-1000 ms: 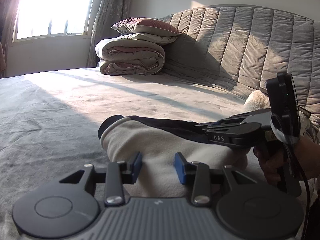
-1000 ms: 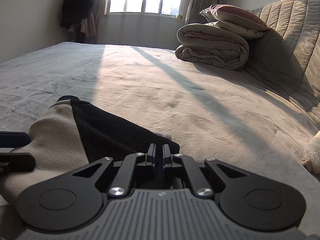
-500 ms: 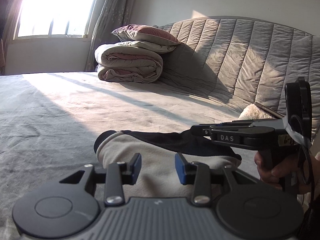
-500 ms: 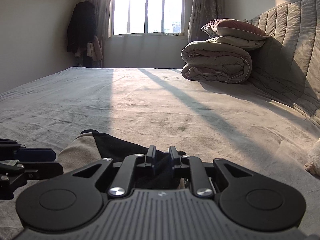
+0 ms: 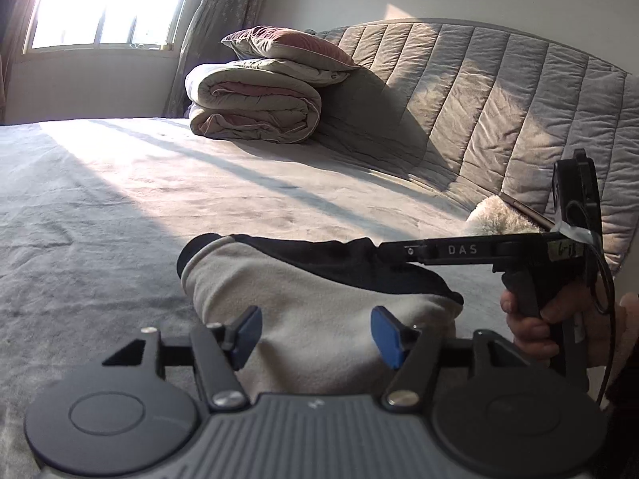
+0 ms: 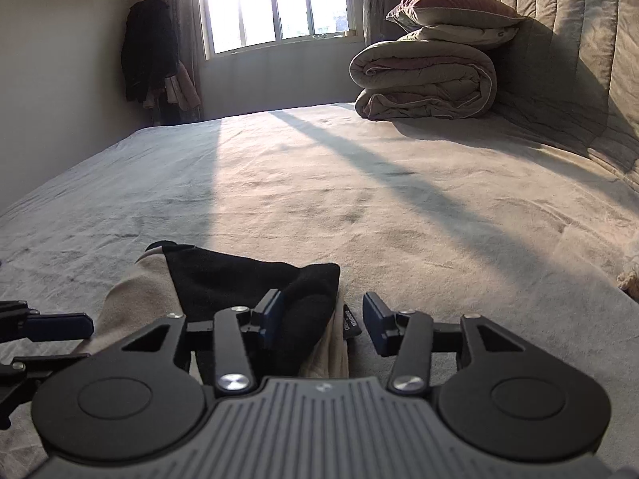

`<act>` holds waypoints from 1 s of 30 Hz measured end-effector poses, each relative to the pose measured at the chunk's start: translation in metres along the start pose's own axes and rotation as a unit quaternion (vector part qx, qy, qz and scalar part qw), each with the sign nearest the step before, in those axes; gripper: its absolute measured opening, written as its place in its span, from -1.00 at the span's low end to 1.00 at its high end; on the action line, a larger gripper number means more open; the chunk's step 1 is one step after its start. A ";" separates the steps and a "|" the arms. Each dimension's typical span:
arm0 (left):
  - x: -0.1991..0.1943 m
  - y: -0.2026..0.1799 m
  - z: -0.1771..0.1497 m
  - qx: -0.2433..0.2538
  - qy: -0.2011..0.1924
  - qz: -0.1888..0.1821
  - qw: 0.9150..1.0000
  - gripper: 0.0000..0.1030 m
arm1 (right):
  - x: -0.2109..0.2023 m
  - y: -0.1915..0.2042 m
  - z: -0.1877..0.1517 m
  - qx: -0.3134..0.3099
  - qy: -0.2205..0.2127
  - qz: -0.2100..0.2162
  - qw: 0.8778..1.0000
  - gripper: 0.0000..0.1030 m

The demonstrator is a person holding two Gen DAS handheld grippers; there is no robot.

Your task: Fold clothes

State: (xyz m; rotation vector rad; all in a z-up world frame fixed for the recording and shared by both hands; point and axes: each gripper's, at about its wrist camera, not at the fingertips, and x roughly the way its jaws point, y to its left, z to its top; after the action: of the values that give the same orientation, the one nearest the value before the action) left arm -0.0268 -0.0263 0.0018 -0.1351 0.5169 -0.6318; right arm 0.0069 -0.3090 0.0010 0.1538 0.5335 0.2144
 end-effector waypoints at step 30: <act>0.049 0.060 -0.027 -0.346 0.073 -0.067 0.933 0.30 | 0.027 -0.026 -0.017 0.335 0.184 0.157 0.911 0.55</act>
State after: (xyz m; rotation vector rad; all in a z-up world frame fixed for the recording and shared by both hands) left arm 0.0253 -0.0059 -0.0583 -0.8010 0.8677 -0.5712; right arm 0.0253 -0.3264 -0.0314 0.8888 0.9481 0.3723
